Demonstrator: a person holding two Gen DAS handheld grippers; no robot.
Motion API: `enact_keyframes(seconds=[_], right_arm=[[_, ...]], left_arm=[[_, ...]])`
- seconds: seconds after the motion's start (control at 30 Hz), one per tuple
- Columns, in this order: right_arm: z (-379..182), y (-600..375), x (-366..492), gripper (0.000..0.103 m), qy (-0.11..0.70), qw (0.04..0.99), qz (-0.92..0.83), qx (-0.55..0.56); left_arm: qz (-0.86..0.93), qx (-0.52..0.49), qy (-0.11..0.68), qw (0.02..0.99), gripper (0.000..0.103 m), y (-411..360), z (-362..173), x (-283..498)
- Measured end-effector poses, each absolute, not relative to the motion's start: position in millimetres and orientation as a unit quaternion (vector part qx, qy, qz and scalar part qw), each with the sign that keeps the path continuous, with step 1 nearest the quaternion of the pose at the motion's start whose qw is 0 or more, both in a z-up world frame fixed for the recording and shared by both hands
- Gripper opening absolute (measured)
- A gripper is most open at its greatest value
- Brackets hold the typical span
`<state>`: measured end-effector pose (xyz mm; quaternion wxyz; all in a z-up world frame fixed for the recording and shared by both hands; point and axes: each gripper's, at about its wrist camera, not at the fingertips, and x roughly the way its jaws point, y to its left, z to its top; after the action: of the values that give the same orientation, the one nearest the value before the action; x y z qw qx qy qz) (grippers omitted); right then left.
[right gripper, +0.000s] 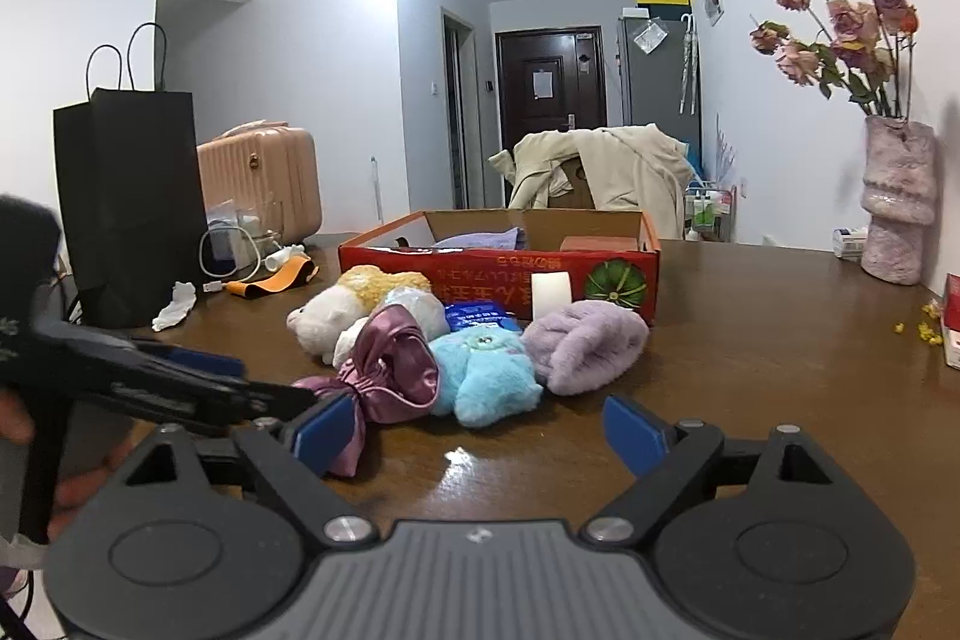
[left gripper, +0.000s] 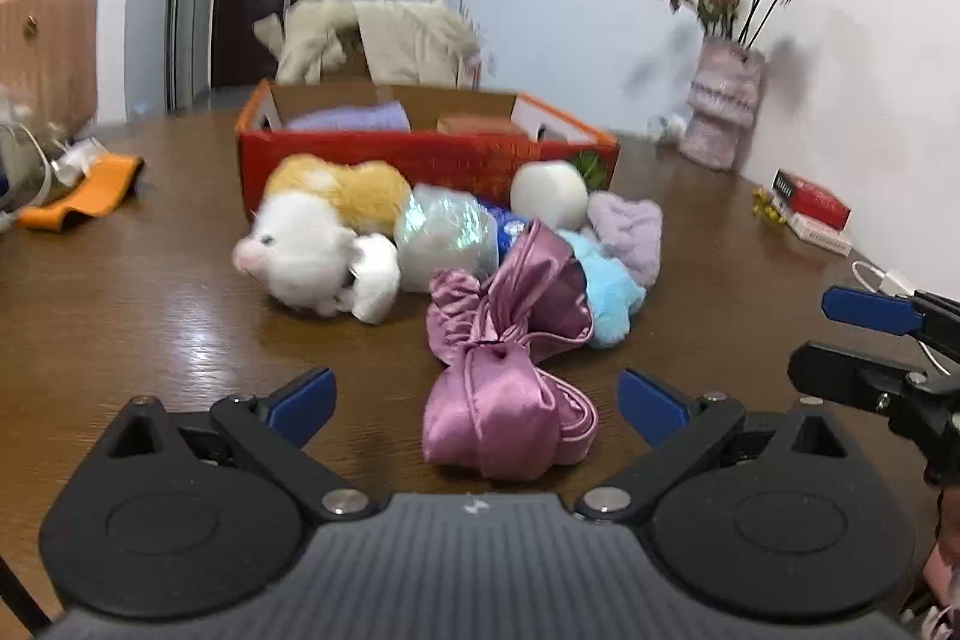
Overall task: Organize soft objects
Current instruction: 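Move both grippers back to the pile toward the pink satin bow, then close both grippers on the pink satin bow and lift it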
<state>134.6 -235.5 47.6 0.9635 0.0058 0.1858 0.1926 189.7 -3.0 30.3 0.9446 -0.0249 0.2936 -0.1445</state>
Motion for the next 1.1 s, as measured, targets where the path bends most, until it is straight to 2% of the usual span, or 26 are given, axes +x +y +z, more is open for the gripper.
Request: enact_keyframes(seconds=[0.03, 0.1, 0.23, 0.33, 0.43, 0.47, 0.5, 0.57, 0.6, 0.63, 0.77, 0.97, 1.0, 1.1], right_arm=[[47, -233, 138, 0.086, 0.188, 0.963, 0.194, 0.004], [47, -228, 145, 0.085, 0.193, 0.961, 0.197, 0.001], [46, -217, 154, 0.085, 0.207, 0.952, 0.226, -0.010], [49, -204, 171, 0.075, 0.217, 0.944, 0.249, -0.022], [53, -193, 199, 0.070, 0.234, 0.937, 0.258, -0.015], [53, -189, 209, 0.064, 0.242, 0.933, 0.268, -0.008], [53, -186, 220, 0.060, 0.251, 0.927, 0.278, -0.004], [50, -176, 242, 0.046, 0.270, 0.917, 0.295, -0.002], [47, -171, 250, 0.044, 0.276, 0.913, 0.300, -0.006], [44, -166, 258, 0.040, 0.282, 0.910, 0.304, -0.012], [39, -150, 282, 0.035, 0.298, 0.902, 0.313, -0.029], [29, -142, 311, 0.035, 0.347, 0.876, 0.337, 0.005], [27, -142, 313, 0.033, 0.353, 0.872, 0.340, 0.013], [22, -142, 316, 0.017, 0.372, 0.860, 0.347, 0.031]], left_arm=[[-0.141, -0.018, 0.296, 0.944, 0.095, -4, 28, 192], [-0.132, -0.009, 0.297, 0.946, 0.091, 4, 24, 190], [-0.083, -0.039, 0.263, 0.960, 0.092, 45, 26, 179], [-0.081, -0.055, 0.267, 0.959, 0.091, 55, 29, 180], [-0.103, -0.071, 0.269, 0.955, 0.091, 51, 31, 181], [-0.115, -0.072, 0.271, 0.953, 0.091, 49, 30, 182], [-0.125, -0.070, 0.274, 0.951, 0.088, 45, 28, 183], [-0.138, -0.048, 0.282, 0.948, 0.071, 37, 24, 186], [-0.141, -0.042, 0.290, 0.946, 0.056, 37, 21, 189], [-0.147, -0.044, 0.302, 0.941, 0.051, 39, 19, 194], [-0.145, -0.056, 0.315, 0.936, 0.048, 53, 17, 205], [-0.146, -0.088, 0.321, 0.931, 0.043, 79, 19, 225], [-0.150, -0.099, 0.327, 0.928, 0.037, 82, 17, 230], [-0.155, -0.116, 0.331, 0.924, 0.026, 85, 13, 235]])
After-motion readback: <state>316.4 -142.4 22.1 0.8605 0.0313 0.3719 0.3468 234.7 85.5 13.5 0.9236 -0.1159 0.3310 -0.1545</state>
